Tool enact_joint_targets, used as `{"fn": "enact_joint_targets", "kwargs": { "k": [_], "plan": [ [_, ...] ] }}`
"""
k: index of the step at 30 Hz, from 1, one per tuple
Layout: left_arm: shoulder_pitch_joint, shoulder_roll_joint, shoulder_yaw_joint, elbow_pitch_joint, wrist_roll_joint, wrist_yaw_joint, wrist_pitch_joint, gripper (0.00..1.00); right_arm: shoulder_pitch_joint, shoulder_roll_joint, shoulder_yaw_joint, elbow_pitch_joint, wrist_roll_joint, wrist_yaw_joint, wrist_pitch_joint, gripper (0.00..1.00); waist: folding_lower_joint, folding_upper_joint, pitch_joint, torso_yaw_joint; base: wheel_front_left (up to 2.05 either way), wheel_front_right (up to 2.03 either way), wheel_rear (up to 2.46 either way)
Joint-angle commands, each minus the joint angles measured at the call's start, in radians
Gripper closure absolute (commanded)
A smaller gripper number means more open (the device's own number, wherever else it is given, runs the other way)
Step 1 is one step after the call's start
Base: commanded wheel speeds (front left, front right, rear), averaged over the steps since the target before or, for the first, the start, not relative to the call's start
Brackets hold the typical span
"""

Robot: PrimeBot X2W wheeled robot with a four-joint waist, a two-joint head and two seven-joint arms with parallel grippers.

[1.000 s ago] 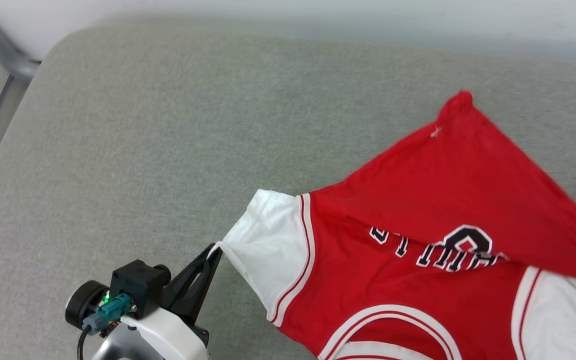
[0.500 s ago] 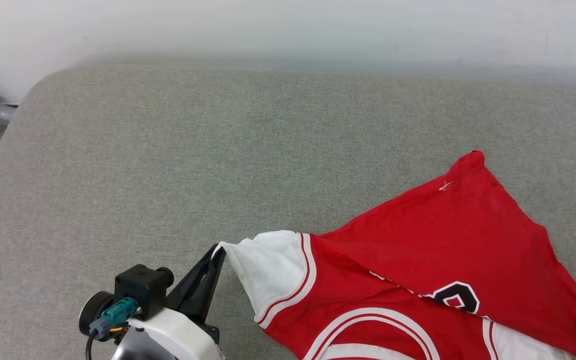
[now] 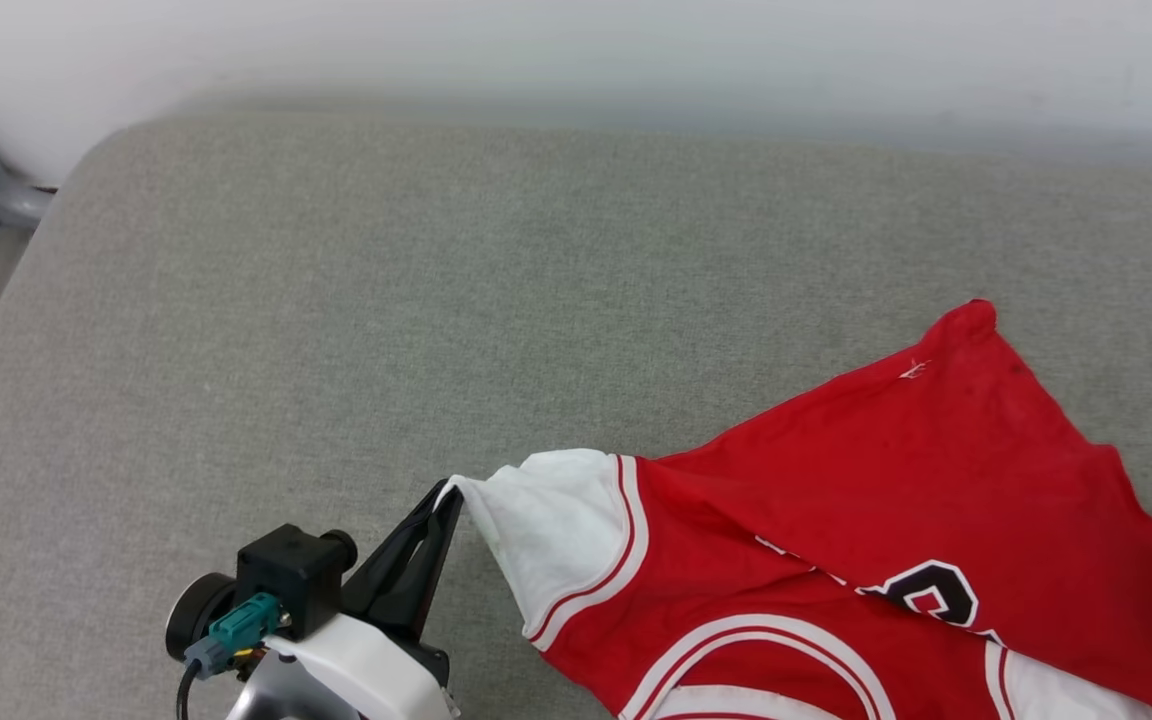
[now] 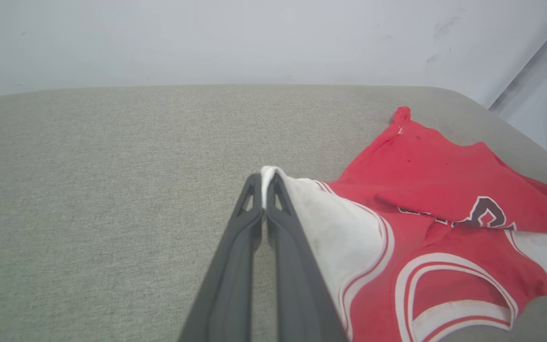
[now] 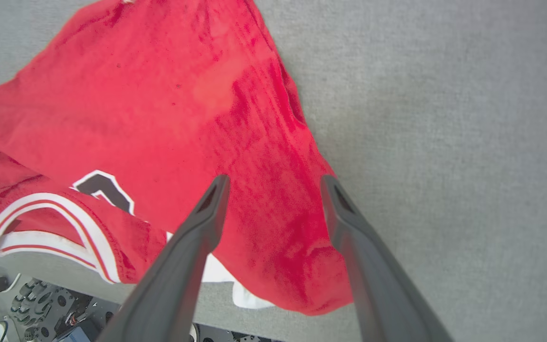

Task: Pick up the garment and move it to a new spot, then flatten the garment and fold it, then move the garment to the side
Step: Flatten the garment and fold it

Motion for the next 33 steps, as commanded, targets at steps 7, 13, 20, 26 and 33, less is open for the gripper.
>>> {"fn": "enact_joint_targets", "kwargs": {
  "k": [7, 13, 20, 26, 33],
  "plan": [
    [-0.071, -0.030, -0.034, -0.019, 0.026, -0.024, -0.003, 1.00, -0.276, 0.012, 0.084, 0.013, -0.074, -0.001, 0.087, 0.00, 0.0001, -0.0001, 0.135, 0.115, 0.00, 0.00, 0.00],
    [-0.108, -0.054, -0.051, -0.001, 0.032, -0.042, -0.014, 1.00, -0.377, -0.001, 0.090, 0.087, -0.146, -0.001, 0.103, 0.00, 0.0001, -0.0001, 0.205, 0.181, 0.00, 0.00, 0.00],
    [-0.147, -0.073, -0.064, 0.016, 0.034, -0.061, -0.031, 1.00, -0.435, -0.029, 0.084, 0.181, -0.217, -0.001, 0.088, 0.00, 0.0001, -0.0001, 0.266, 0.243, 0.00, 0.00, 0.00],
    [-0.166, -0.086, -0.069, 0.033, 0.035, -0.070, -0.043, 1.00, -0.447, -0.032, 0.092, 0.253, -0.243, -0.001, 0.048, 0.00, 0.0001, -0.0001, 0.288, 0.268, 0.00, 0.00, 0.00],
    [-0.176, -0.087, -0.072, 0.042, 0.033, -0.076, -0.043, 1.00, -0.478, -0.020, 0.123, 0.297, -0.246, -0.001, 0.002, 0.00, 0.0001, -0.0001, 0.293, 0.275, 0.00, 0.00, 0.00]
  ]
}}
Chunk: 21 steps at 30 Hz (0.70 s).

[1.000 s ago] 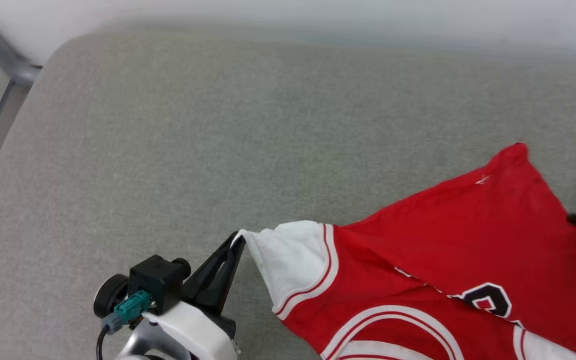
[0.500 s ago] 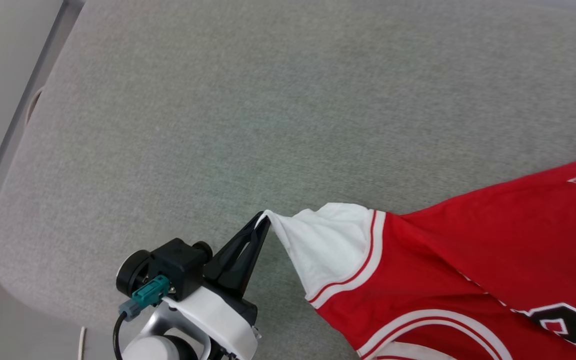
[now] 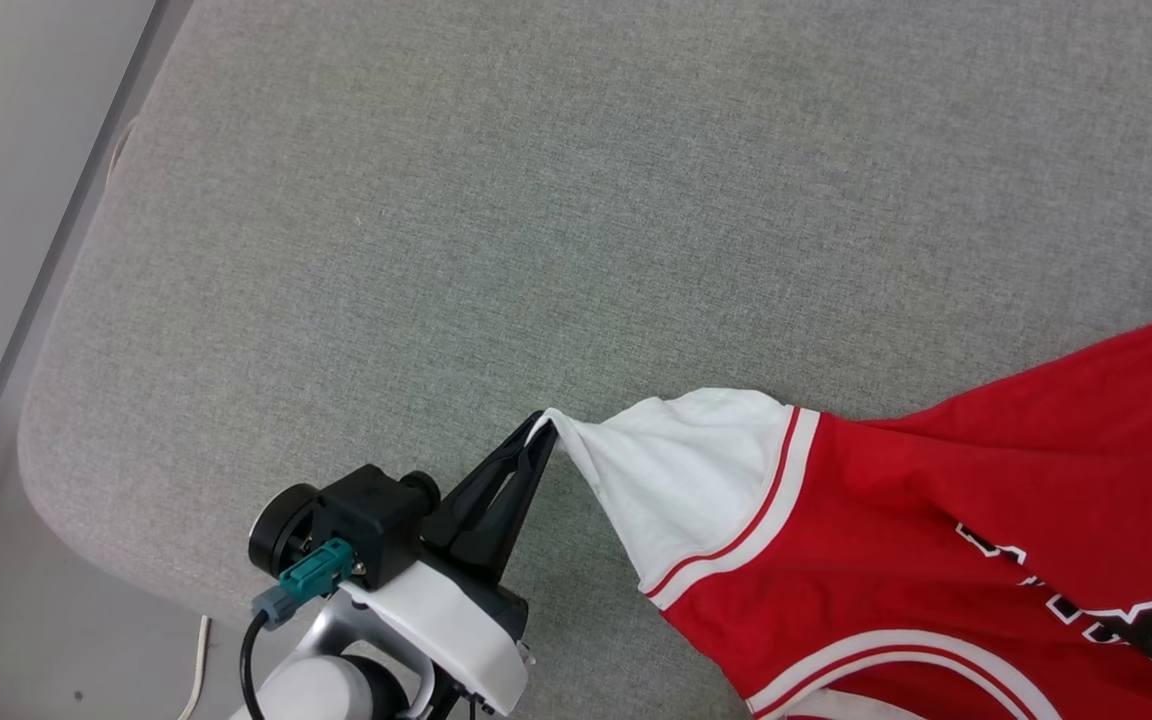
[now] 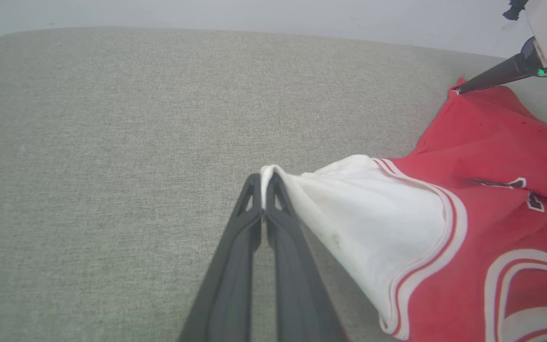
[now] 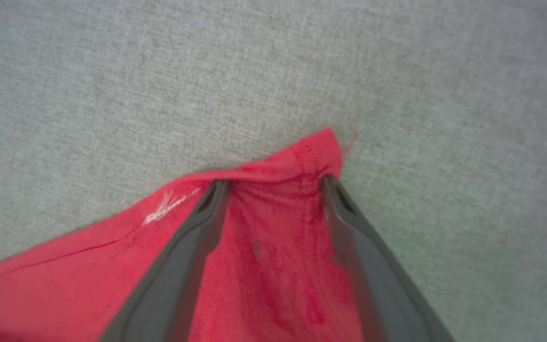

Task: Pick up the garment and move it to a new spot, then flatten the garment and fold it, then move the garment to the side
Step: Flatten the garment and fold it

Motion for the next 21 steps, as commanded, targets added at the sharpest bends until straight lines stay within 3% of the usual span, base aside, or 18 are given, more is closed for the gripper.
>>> {"fn": "enact_joint_targets", "kwargs": {
  "k": [1, 3, 4, 5, 12, 21],
  "plan": [
    [-0.016, -0.004, 0.002, 0.000, 0.002, -0.005, -0.001, 1.00, 0.005, 0.025, 0.025, 0.029, 0.000, 0.000, -0.002, 0.00, -0.0001, 0.0000, -0.002, 0.000, 0.00, 0.00, 0.00],
    [-0.019, -0.005, 0.000, 0.002, 0.002, -0.004, 0.001, 1.00, 0.013, 0.032, 0.038, 0.047, 0.008, 0.000, -0.002, 0.00, -0.0001, 0.0000, -0.006, -0.001, 0.00, 0.00, 0.00],
    [-0.020, -0.005, 0.000, 0.002, 0.002, -0.003, 0.002, 1.00, 0.019, 0.036, 0.045, 0.056, 0.013, 0.000, 0.001, 0.63, -0.0001, 0.0000, -0.008, -0.001, 0.00, 0.00, 0.00],
    [-0.022, -0.004, -0.001, 0.003, 0.003, -0.002, 0.002, 1.00, 0.024, 0.037, 0.053, 0.063, 0.020, 0.000, 0.002, 1.00, -0.0001, 0.0000, -0.011, -0.002, 0.00, 0.00, 0.00],
    [-0.019, 0.007, 0.007, 0.010, -0.004, 0.006, 0.002, 1.00, 0.023, 0.024, 0.063, 0.081, 0.054, 0.000, -0.070, 1.00, -0.0001, 0.0000, -0.048, -0.021, 0.00, 0.00, 0.00],
    [0.004, 0.042, 0.033, 0.001, -0.010, 0.025, 0.004, 1.00, -0.008, 0.027, 0.076, 0.094, 0.108, 0.000, -0.260, 1.00, -0.0001, 0.0000, -0.158, -0.083, 0.00, 0.00, 0.00]
  ]
}}
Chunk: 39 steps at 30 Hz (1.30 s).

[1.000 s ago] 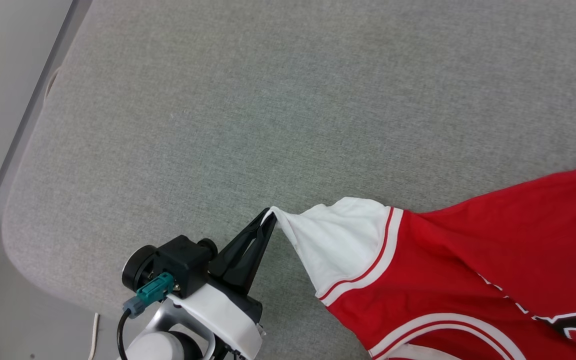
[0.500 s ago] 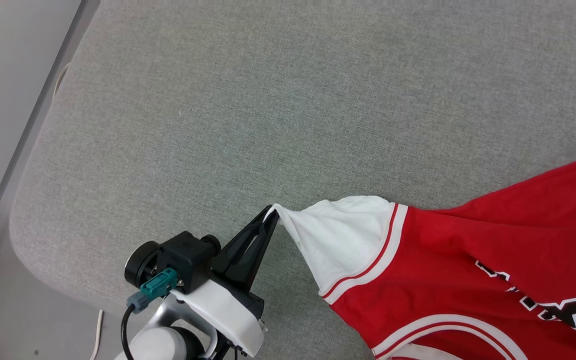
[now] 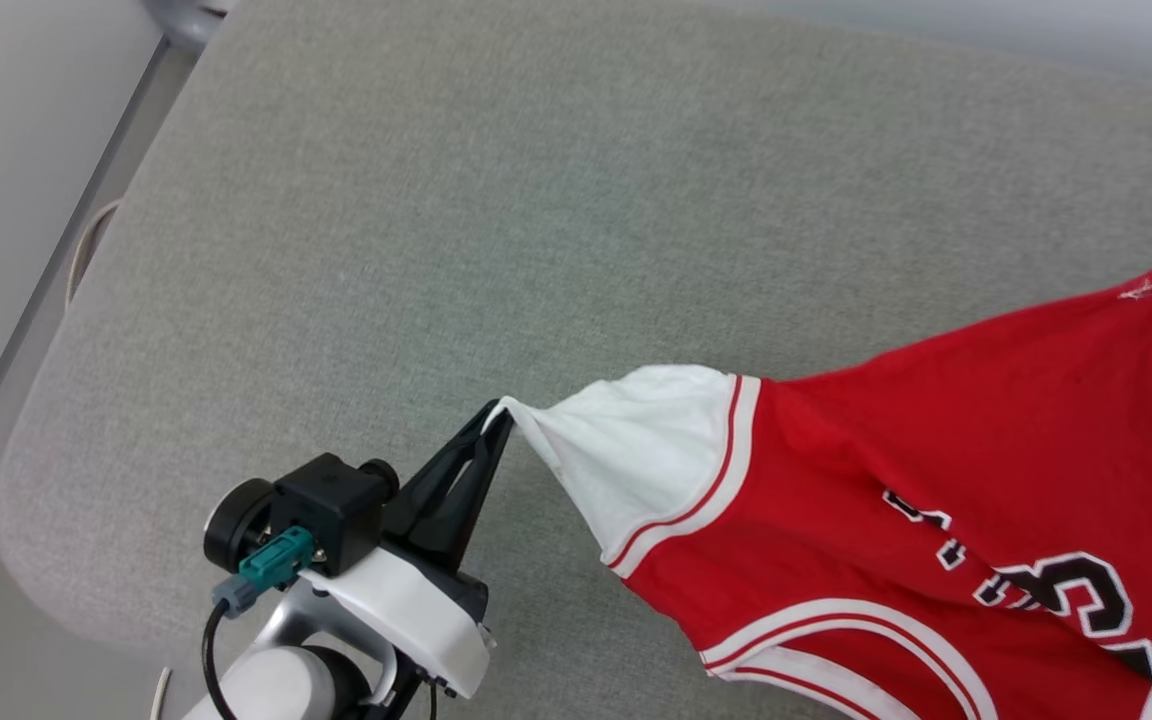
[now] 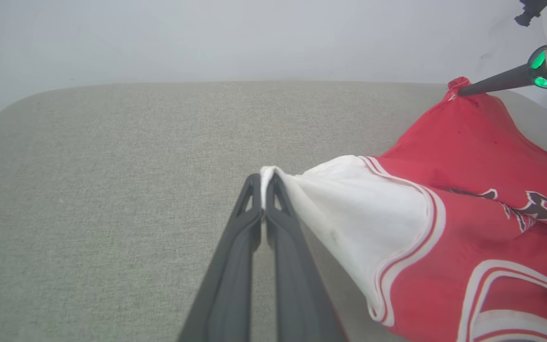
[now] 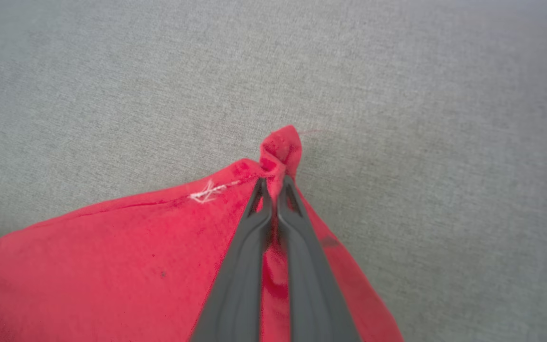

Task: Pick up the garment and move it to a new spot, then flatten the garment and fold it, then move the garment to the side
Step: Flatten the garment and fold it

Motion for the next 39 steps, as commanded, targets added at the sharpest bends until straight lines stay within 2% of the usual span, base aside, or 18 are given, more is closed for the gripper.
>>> {"fn": "enact_joint_targets", "kwargs": {
  "k": [1, 11, 22, 32, 39],
  "plan": [
    [0.007, 0.010, 0.011, -0.009, -0.002, 0.008, 0.000, 1.00, -0.011, 0.004, 0.003, 0.000, 0.017, -0.001, -0.026, 1.00, -0.0001, -0.0001, -0.048, -0.037, 0.00, 0.00, 0.00],
    [0.013, 0.070, 0.063, -0.073, -0.008, 0.043, 0.020, 1.00, -0.013, 0.001, -0.002, -0.053, 0.084, -0.001, -0.122, 1.00, -0.0001, -0.0001, -0.176, -0.129, 0.00, 0.00, 0.00],
    [-0.101, 0.138, 0.198, -0.154, -0.007, 0.085, 0.028, 1.00, -0.032, 0.037, -0.044, -0.207, 0.123, -0.001, -0.126, 1.00, -0.0001, -0.0001, -0.264, -0.227, 0.00, 0.00, 0.00],
    [-0.223, 0.179, 0.321, -0.222, -0.013, 0.124, 0.030, 1.00, -0.021, 0.101, -0.085, -0.376, 0.120, -0.001, -0.104, 1.00, -0.0001, -0.0001, -0.280, -0.300, 0.00, 0.00, 0.00],
    [-0.337, 0.209, 0.377, -0.245, 0.005, 0.132, 0.041, 1.00, -0.044, 0.154, -0.143, -0.456, 0.106, -0.001, -0.097, 1.00, -0.0001, -0.0001, -0.247, -0.329, 0.00, 0.00, 0.00]
  ]
}}
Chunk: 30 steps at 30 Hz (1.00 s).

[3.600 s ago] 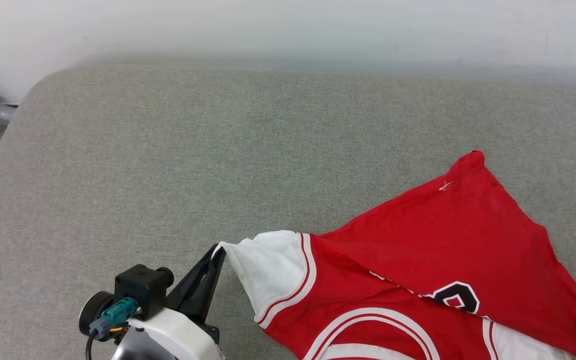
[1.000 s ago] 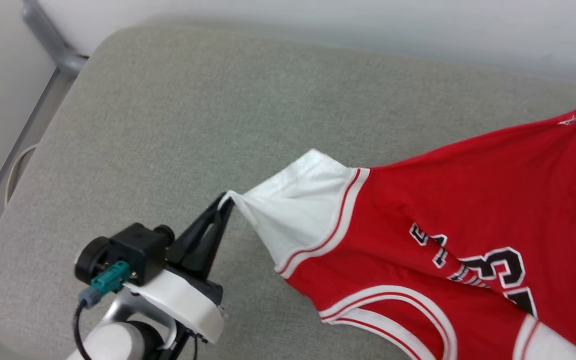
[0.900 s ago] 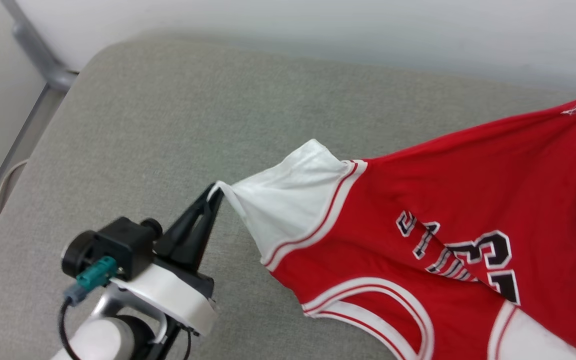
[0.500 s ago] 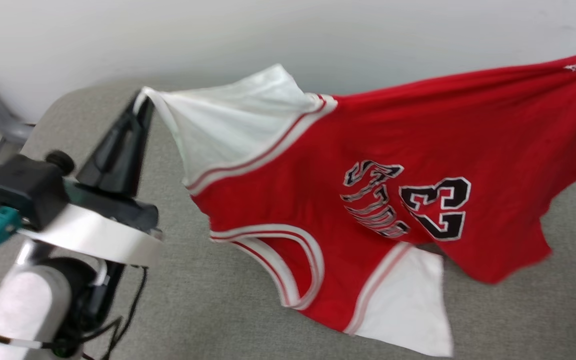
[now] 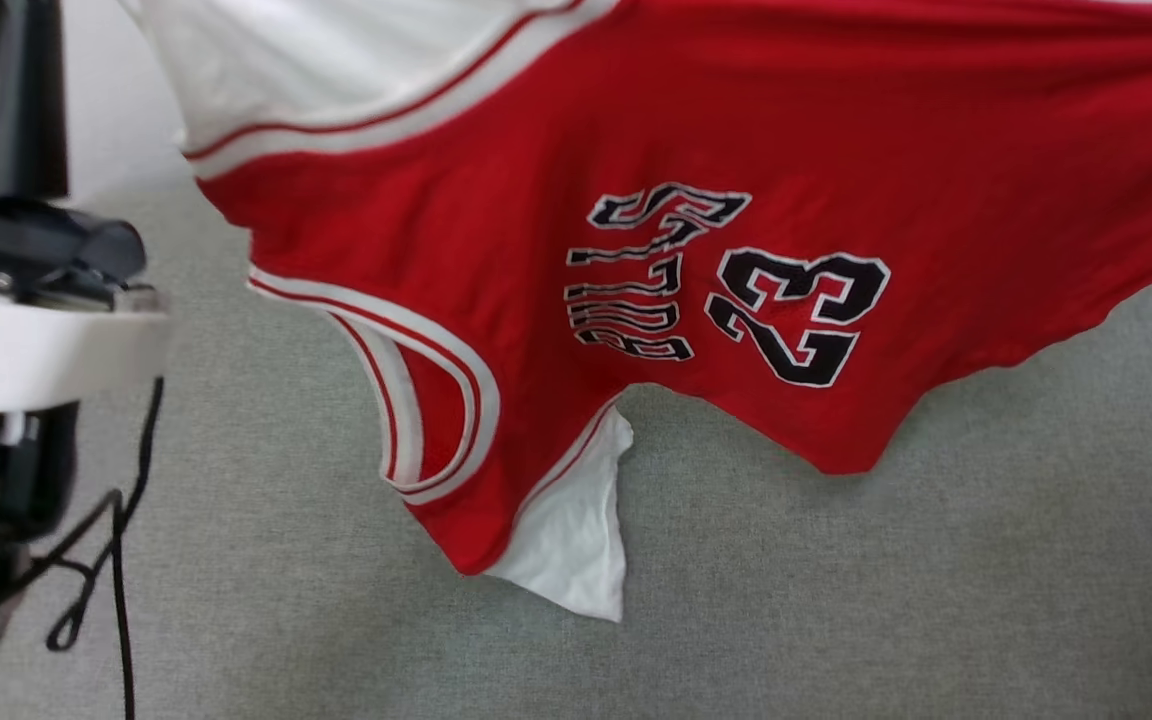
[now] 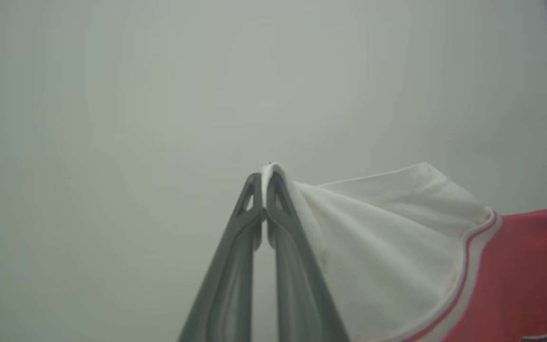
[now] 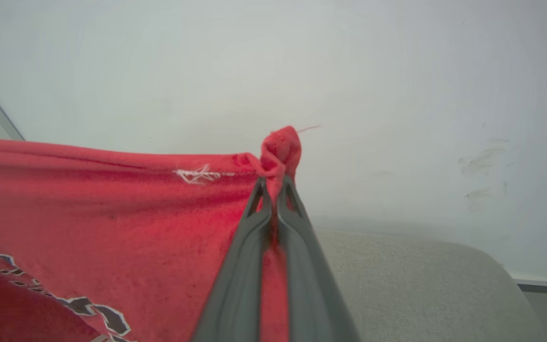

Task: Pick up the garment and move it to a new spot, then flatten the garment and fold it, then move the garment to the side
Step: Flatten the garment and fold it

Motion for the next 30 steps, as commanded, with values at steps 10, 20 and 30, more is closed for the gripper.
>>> {"fn": "enact_joint_targets", "kwargs": {
  "k": [10, 20, 30],
  "plan": [
    [-0.281, 0.085, 0.022, 0.057, 0.041, -0.075, 0.053, 1.00, -0.134, 0.055, -0.059, -0.071, -0.057, -0.002, -0.028, 1.00, 0.0001, 0.0000, 0.174, -0.024, 0.00, 0.00, 0.00],
    [-0.713, 0.129, -0.035, 0.287, 0.083, -0.258, 0.084, 1.00, -0.405, 0.008, -0.058, 0.035, -0.153, -0.002, -0.115, 1.00, 0.0001, 0.0000, 0.407, -0.012, 0.00, 0.00, 0.00],
    [-1.177, 0.077, -0.130, 0.643, 0.224, -0.369, -0.003, 1.00, -0.758, -0.034, 0.021, 0.303, -0.284, -0.002, -0.300, 1.00, 0.0001, 0.0000, 0.590, -0.007, 0.00, 0.00, 0.00]
  ]
}}
